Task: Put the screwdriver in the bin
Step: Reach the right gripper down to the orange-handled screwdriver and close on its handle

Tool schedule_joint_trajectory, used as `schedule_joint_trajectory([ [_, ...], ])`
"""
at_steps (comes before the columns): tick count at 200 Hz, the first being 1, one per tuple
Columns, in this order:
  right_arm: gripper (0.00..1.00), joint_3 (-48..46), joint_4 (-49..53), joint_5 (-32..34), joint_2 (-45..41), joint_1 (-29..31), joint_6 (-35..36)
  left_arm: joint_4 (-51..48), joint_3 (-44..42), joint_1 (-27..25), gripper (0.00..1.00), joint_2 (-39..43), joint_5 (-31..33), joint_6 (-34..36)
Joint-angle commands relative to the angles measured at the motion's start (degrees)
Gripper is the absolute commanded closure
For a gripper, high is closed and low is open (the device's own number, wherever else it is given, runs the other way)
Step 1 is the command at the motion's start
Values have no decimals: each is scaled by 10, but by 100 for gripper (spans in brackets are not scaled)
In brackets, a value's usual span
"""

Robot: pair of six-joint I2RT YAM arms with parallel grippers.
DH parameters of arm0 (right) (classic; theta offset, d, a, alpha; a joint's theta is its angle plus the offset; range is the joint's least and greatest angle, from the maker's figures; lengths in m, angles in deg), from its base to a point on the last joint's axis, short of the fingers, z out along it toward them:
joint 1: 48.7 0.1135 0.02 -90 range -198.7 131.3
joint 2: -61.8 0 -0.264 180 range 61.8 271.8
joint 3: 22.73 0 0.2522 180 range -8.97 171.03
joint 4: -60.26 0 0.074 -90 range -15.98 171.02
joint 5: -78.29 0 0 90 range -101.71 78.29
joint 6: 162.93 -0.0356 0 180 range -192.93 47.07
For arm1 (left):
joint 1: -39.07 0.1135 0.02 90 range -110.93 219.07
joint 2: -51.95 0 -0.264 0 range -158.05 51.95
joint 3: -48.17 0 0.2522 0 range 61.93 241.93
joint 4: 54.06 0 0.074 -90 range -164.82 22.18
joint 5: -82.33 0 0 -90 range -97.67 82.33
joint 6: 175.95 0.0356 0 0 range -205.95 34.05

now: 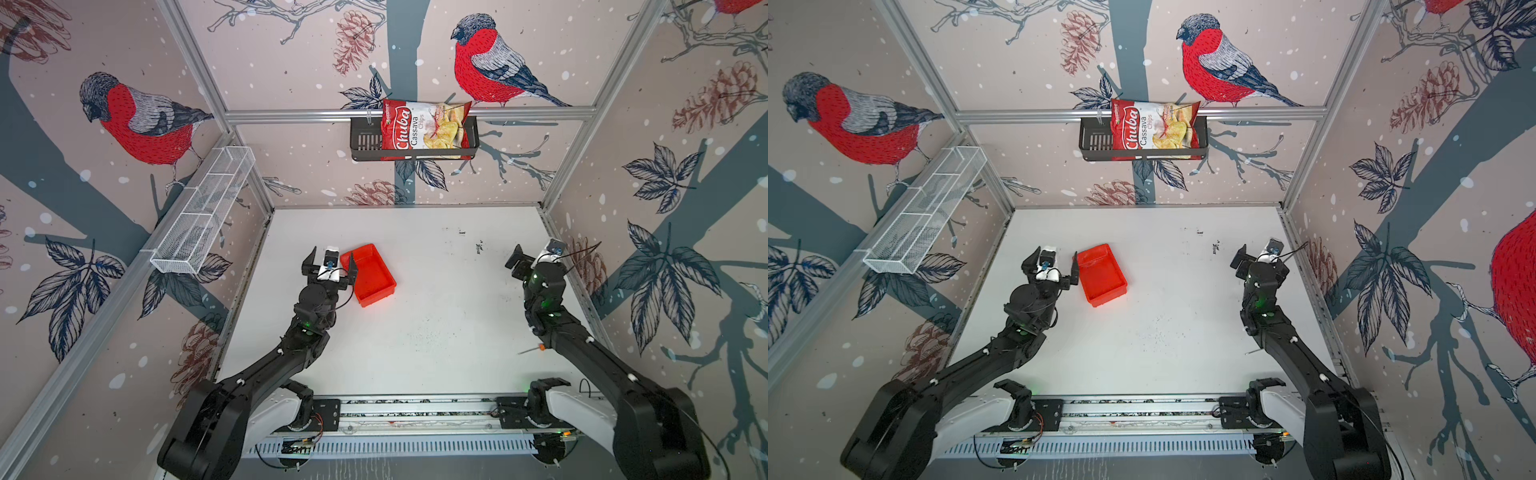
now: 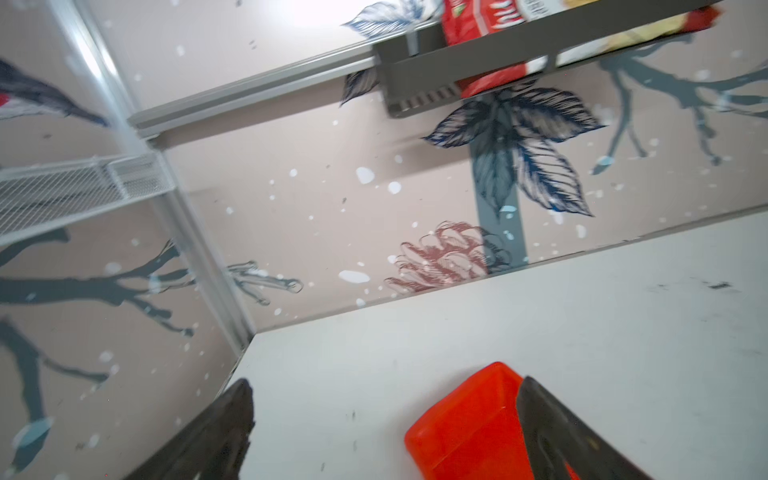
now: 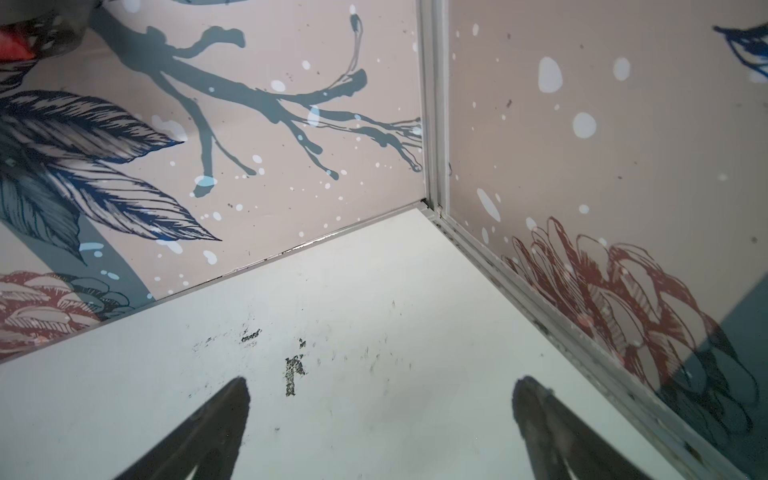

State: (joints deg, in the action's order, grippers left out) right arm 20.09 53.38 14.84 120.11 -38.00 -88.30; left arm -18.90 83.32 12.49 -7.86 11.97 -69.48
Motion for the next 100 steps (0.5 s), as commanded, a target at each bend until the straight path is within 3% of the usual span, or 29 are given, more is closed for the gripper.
schedule_joint_trajectory([
  [1, 0, 25, 218, 12, -32, 6, -100, -96, 30, -56, 3, 10, -2, 29],
  [40, 0, 15, 339, -19, -99, -1, -166, -217, 101, -142, 3, -7, -109, 33],
  [100, 0, 4, 494, -48, -128, -48, -315, -278, 167, -146, 3, -86, -368, 51],
])
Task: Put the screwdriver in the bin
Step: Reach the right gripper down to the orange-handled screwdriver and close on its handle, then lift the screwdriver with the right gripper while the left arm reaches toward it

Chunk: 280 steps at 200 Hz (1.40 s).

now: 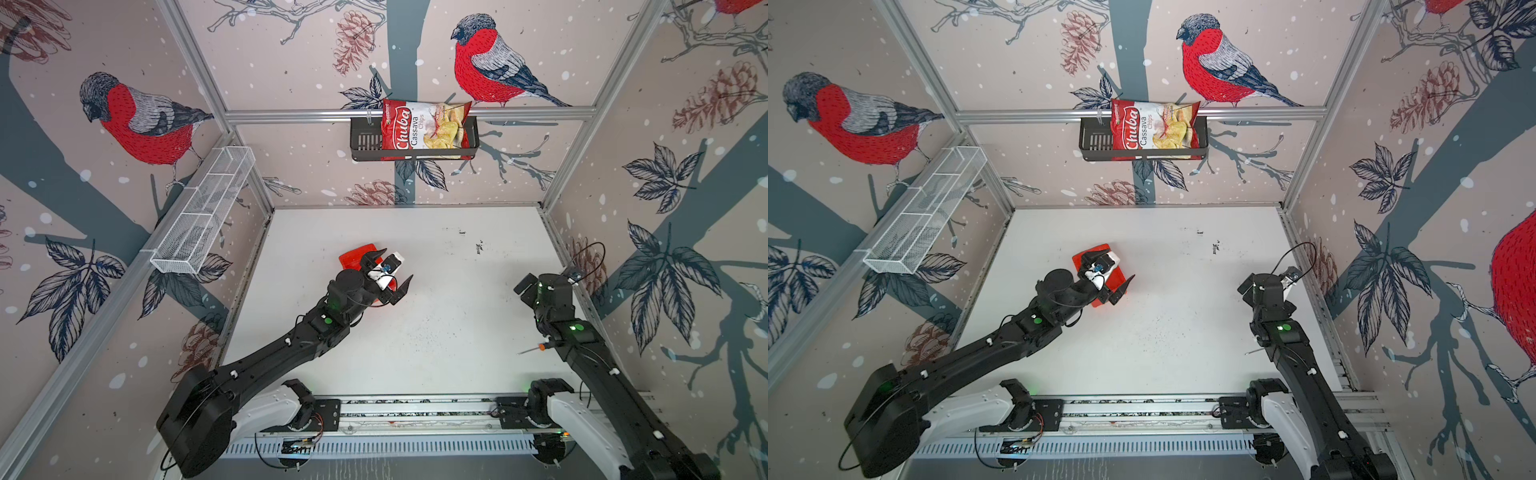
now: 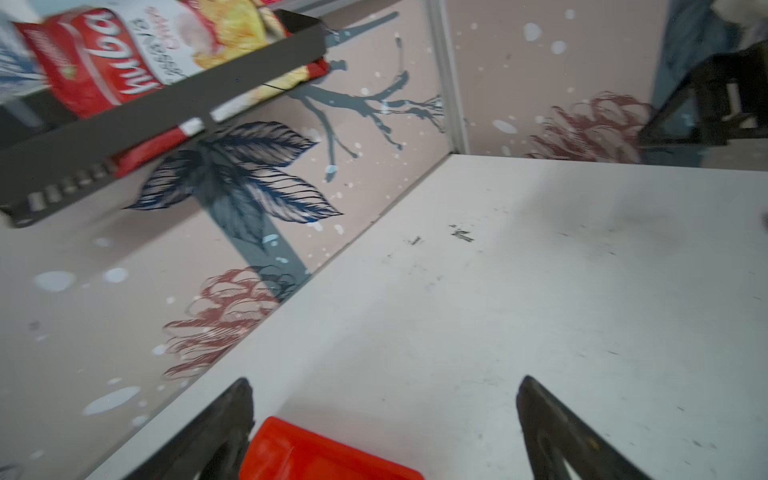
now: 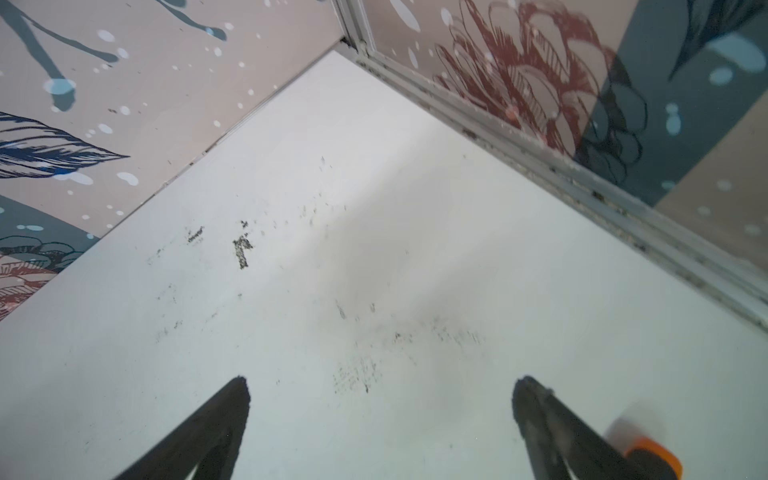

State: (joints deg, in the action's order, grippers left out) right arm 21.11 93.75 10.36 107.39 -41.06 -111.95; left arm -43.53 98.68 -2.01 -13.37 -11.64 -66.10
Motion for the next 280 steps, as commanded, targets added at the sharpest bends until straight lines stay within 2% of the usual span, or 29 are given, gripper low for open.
schedule_joint_trajectory([
  [1, 0, -7, 91, -4, -1, -18, -79, -32, 15, -1, 3, -32, -134, 16],
  [33, 0, -30, 111, -18, -4, -53, -100, 1, 0, -3, 3, -56, -198, -12],
  [52, 4, -40, 106, -28, -1, -64, -111, 6, -12, -8, 3, -58, -214, -11],
  [103, 11, -62, 85, -72, 59, -117, -122, -38, -1, -39, 3, -76, -213, 15],
  [140, 19, -87, 61, -93, 88, -161, -125, -48, 4, -43, 3, -86, -215, 26],
  [159, 22, -94, 45, -102, 106, -172, -123, -50, 4, -42, 3, -88, -215, 28],
  [180, 31, -89, 42, -123, 132, -179, -111, -49, 4, -43, 3, -91, -207, 26],
  [224, 33, -82, 41, -151, 151, -180, -91, -48, 7, -43, 3, -94, -204, 26],
  [261, 53, -85, 37, -158, 152, -179, -93, -50, 4, -43, 3, -89, -198, 26],
  [280, 58, -81, 27, -168, 157, -180, -78, -48, 7, -43, 3, -94, -190, 21],
])
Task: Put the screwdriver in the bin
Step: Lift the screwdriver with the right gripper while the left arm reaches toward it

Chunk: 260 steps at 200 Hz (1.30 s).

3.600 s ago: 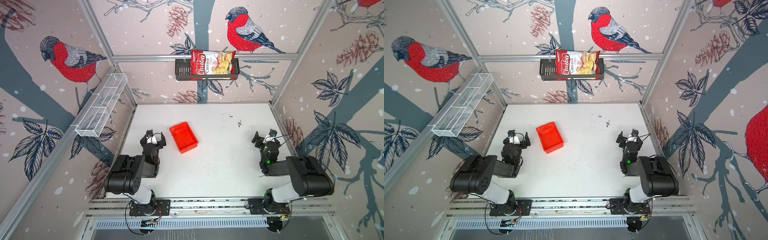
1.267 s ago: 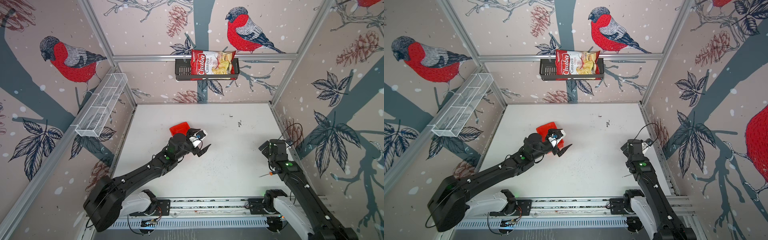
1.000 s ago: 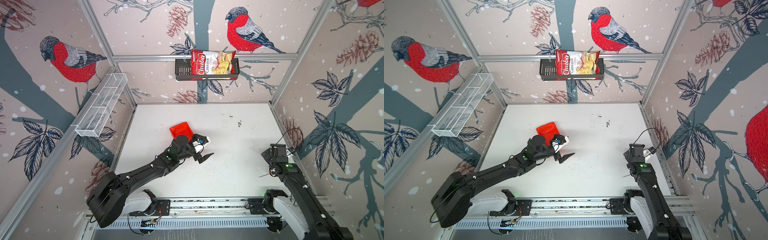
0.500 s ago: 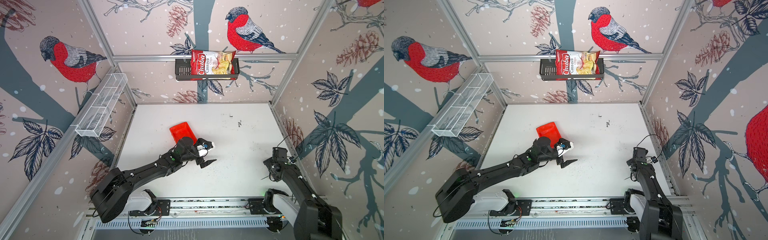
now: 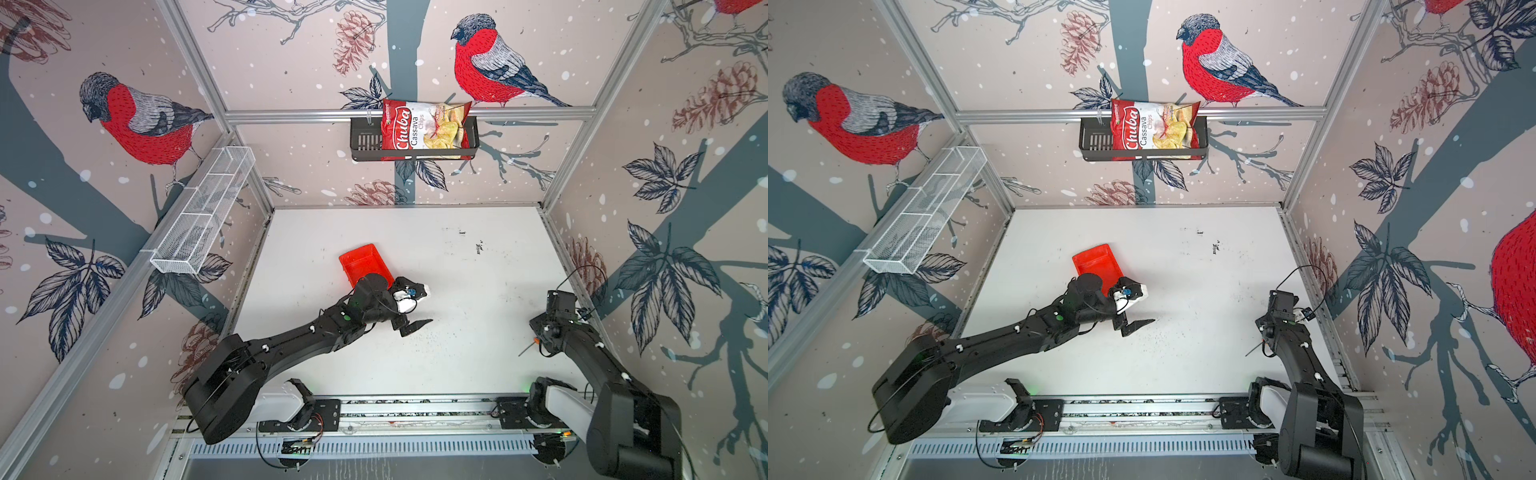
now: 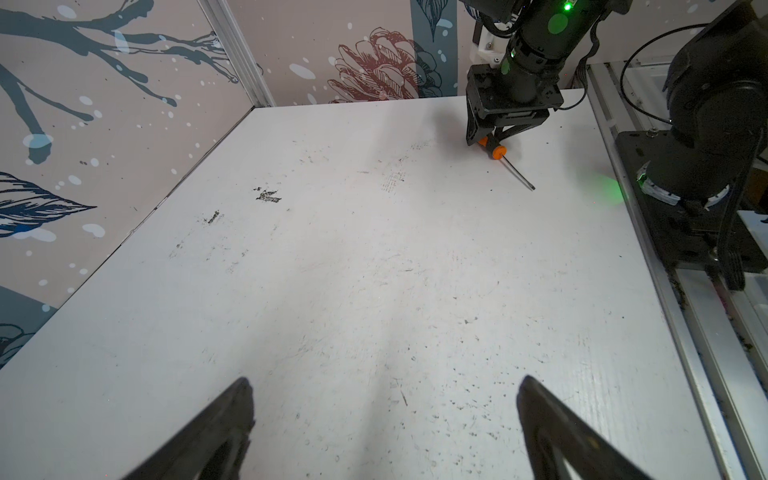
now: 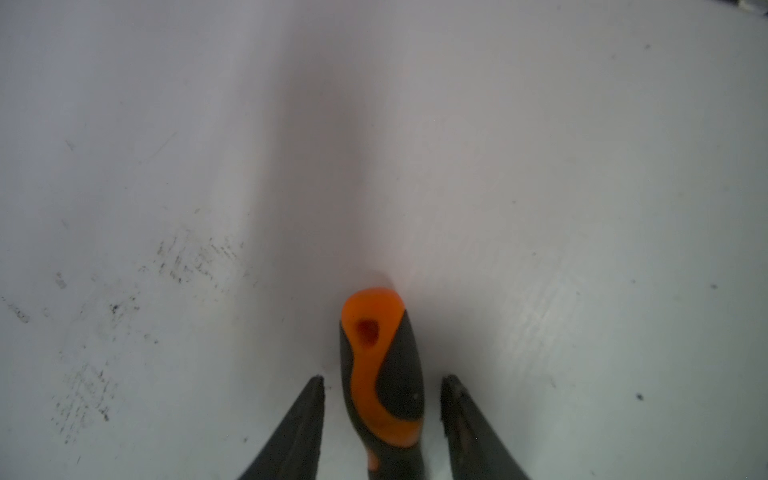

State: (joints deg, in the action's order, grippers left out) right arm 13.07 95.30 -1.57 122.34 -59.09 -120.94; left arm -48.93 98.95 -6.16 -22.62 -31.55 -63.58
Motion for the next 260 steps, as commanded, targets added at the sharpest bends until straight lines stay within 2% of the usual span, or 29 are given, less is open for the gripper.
schedule_joint_trajectory([
  [1, 58, 0, 11, -51, 8, 1, 13, 7, 4, -1, 3, -2, 10, -6],
  [28, 62, 10, -5, -75, 30, 20, 30, 20, -5, -1, 3, -1, 29, -12],
  [84, 71, 37, -12, -38, 82, 102, 35, 19, -6, -1, 3, -2, 39, -8],
  [173, 81, 57, -11, -43, 55, 115, 61, 34, -2, -1, 3, -7, 37, -35],
  [186, 81, 57, -27, -49, 35, 120, 73, 51, 4, -1, 3, -18, 47, -68],
  [207, 79, 30, -94, -70, -21, 129, 97, 67, 38, -1, 3, -60, 101, -156],
  [227, 80, 10, -149, -93, -84, 131, 102, 98, 77, -1, 3, -107, 97, -236],
  [240, 84, 1, -175, -100, -120, 133, 110, 117, 102, 0, 3, -136, 101, -320],
  [260, 88, -7, -206, -148, -163, 133, 146, 137, 137, 0, 3, -176, 103, -429],
])
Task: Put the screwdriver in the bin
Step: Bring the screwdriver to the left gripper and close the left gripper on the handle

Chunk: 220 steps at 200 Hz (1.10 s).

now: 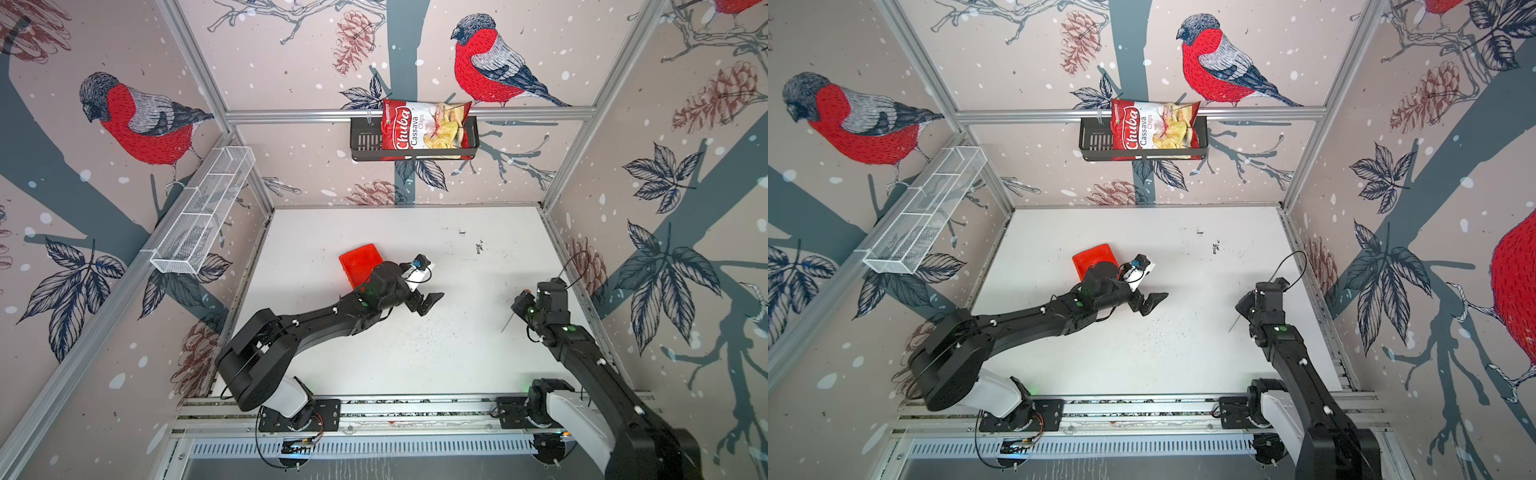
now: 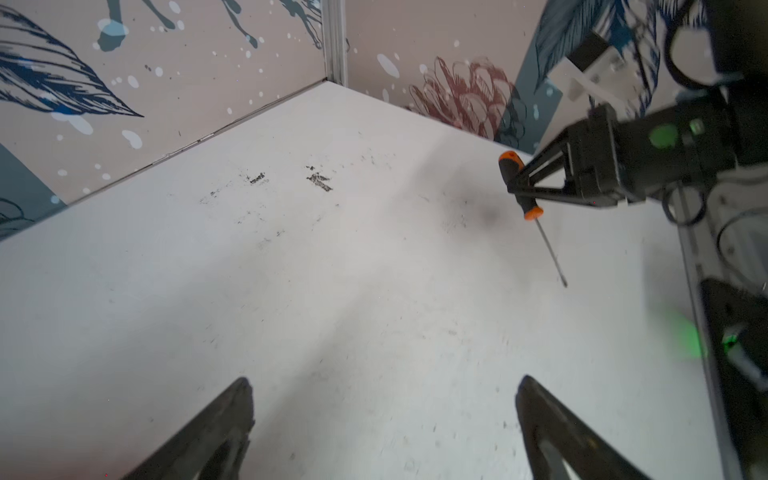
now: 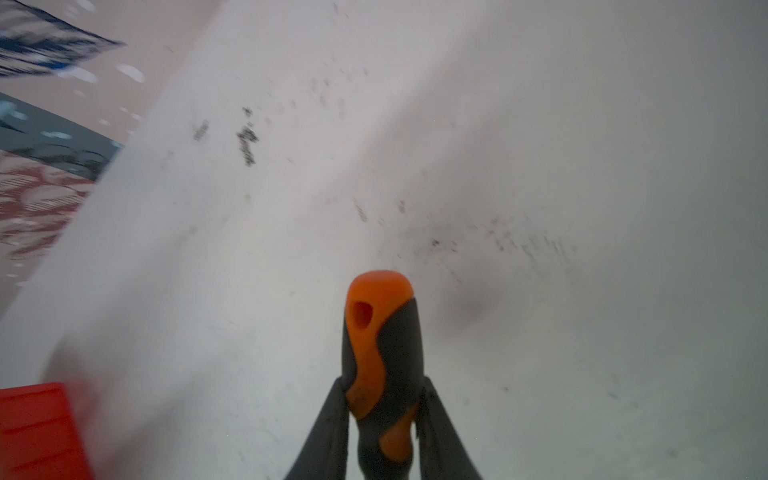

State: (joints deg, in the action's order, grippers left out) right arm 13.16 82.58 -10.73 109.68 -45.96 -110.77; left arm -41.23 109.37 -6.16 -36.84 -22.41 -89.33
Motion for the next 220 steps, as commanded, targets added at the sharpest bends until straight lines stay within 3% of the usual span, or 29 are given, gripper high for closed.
schedule_joint_trajectory([
  [1, 88, -8, -80, -60, -38, 2, 45, 62, 33, 0, 3, -36, 10, -176],
  [37, 92, -21, -145, -169, -81, 2, 60, 119, 63, -1, 3, -92, -85, -287],
  [70, 93, -31, -217, -250, -102, 4, 43, 216, 48, -2, 4, -111, -183, -342],
  [94, 96, -37, -260, -268, -99, 4, 8, 292, 38, -7, 15, -127, -225, -369],
  [111, 96, -43, -298, -291, -94, 4, -13, 331, 46, -14, 16, -145, -249, -387],
  [152, 98, -55, -377, -344, -80, 20, -49, 393, 70, -30, 18, -182, -267, -416],
  [220, 98, -46, -438, -371, -40, 87, -62, 440, 94, -45, 44, -224, -263, -444],
])
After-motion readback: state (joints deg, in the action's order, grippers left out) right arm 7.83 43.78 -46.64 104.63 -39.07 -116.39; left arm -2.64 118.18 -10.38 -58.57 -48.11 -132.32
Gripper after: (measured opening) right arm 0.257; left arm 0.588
